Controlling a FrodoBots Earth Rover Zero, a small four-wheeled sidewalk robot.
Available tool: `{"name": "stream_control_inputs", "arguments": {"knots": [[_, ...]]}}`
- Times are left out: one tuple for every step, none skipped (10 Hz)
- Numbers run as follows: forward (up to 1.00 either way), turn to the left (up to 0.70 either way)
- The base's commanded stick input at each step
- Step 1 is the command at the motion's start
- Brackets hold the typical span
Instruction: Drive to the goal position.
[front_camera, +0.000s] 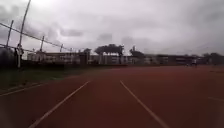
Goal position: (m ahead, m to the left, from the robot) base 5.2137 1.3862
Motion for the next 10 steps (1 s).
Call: {"name": "stream_control_inputs", "arguments": {"knots": [[0.5, 0.0], [0.5, 0.0], [0.5, 0.0], [0.5, 0.0], [0.5, 0.0], [0.5, 0.0], [0.5, 0.0], [0.5, 0.0], [0.5, 0.0], [0.5, 0.0]]}}
